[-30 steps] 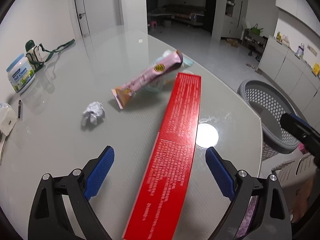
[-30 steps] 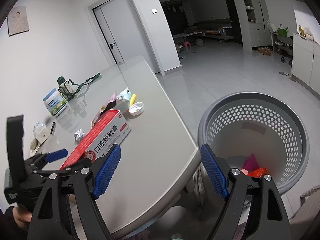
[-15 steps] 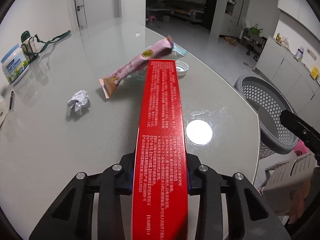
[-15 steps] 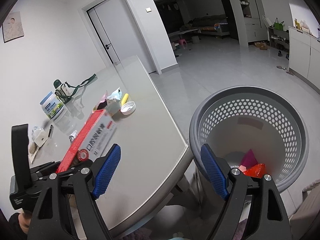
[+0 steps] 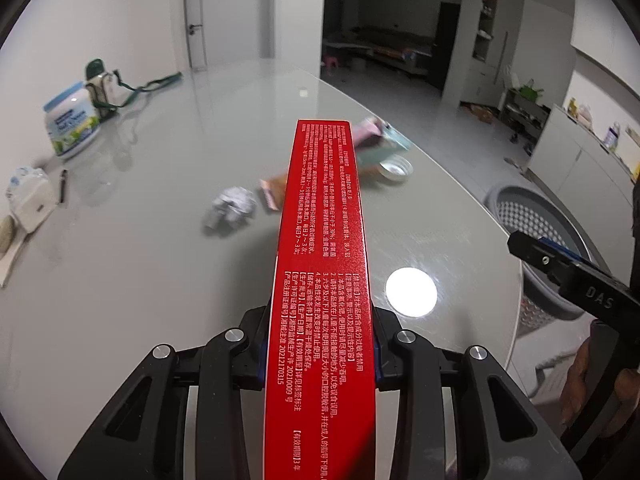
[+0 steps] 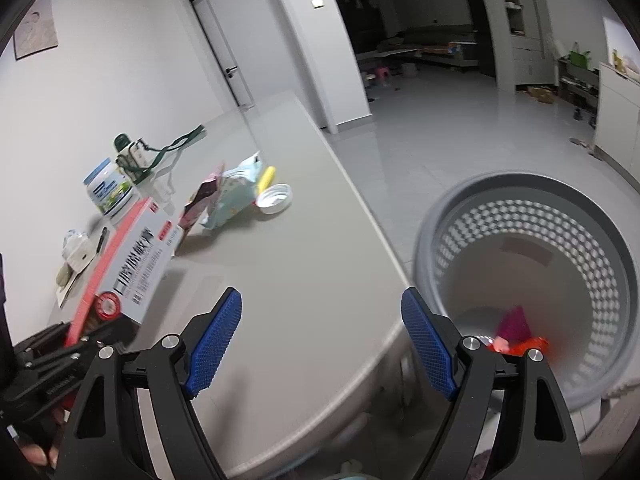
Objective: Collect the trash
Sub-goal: 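Grasp the white bottle cap with the right tool while the left tool holds the red box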
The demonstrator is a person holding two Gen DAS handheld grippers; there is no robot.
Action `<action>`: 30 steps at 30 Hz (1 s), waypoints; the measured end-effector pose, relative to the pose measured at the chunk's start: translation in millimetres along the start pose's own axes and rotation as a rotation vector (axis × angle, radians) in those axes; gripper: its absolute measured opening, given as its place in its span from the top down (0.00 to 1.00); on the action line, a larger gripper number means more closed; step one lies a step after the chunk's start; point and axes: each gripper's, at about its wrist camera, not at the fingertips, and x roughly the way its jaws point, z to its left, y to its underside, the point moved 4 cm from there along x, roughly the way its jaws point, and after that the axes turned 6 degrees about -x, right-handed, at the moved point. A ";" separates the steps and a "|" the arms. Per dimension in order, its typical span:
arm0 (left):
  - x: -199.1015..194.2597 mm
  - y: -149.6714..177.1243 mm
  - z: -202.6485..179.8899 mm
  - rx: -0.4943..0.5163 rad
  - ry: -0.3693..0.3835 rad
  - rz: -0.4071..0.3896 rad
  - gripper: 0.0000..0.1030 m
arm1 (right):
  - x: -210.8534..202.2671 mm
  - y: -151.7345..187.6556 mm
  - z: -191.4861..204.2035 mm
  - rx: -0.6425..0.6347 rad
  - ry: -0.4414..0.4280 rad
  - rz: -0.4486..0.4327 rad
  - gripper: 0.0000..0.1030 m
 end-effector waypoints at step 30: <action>6.9 -48.5 81.3 -0.140 -0.139 -0.058 0.67 | 124.9 -73.3 20.2 -0.270 -0.083 0.211 0.24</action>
